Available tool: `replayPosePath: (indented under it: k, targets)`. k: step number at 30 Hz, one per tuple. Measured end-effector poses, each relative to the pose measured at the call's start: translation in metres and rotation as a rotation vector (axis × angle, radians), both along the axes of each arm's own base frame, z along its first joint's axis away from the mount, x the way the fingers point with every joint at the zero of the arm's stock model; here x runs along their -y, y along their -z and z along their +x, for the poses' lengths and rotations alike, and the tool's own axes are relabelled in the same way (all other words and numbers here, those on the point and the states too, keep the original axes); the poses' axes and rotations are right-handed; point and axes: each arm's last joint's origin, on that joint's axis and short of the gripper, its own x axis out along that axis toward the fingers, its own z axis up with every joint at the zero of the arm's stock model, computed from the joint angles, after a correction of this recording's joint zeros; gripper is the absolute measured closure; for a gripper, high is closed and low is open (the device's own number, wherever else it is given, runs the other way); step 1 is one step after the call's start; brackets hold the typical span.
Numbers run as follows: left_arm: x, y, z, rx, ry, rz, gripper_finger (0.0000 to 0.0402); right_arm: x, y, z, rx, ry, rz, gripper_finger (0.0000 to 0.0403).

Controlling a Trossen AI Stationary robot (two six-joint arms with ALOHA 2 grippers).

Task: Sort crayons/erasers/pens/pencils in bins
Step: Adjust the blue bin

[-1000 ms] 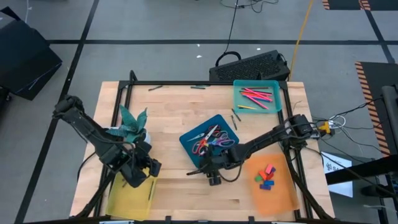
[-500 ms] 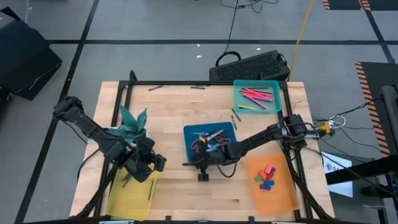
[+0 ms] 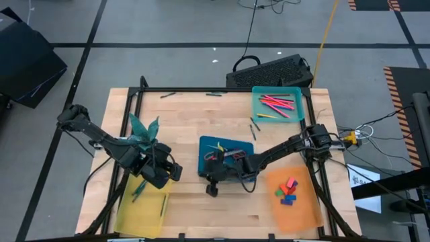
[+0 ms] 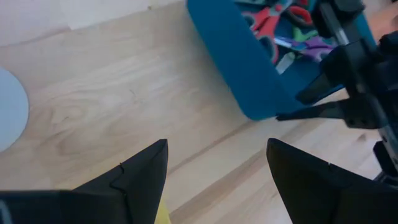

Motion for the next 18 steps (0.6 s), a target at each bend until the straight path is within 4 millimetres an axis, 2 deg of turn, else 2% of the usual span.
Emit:
replayPosePath:
  k: [5, 8, 13, 16, 18]
  targets:
    - [0.001, -0.001, -0.002, -0.016, 0.047, -0.009, 0.0128, -0.023, -0.006, -0.005, -0.036, 0.018, -0.001, 0.0402]
    - [0.001, -0.004, -0.004, -0.006, 0.074, -0.003, 0.0128, -0.039, -0.010, 0.000, -0.078, 0.030, -0.014, 0.0402]
    - [-0.003, -0.011, -0.009, 0.018, 0.083, -0.005, 0.0128, -0.065, -0.004, 0.026, -0.081, 0.031, 0.004, 0.0402]
    - [-0.005, -0.015, -0.012, 0.036, 0.084, -0.012, 0.0128, -0.069, 0.003, 0.036, -0.117, 0.055, 0.009, 0.0402]
    - [-0.006, -0.018, -0.014, 0.048, 0.081, -0.016, 0.0128, -0.068, 0.009, 0.036, -0.145, 0.061, -0.003, 0.0399]
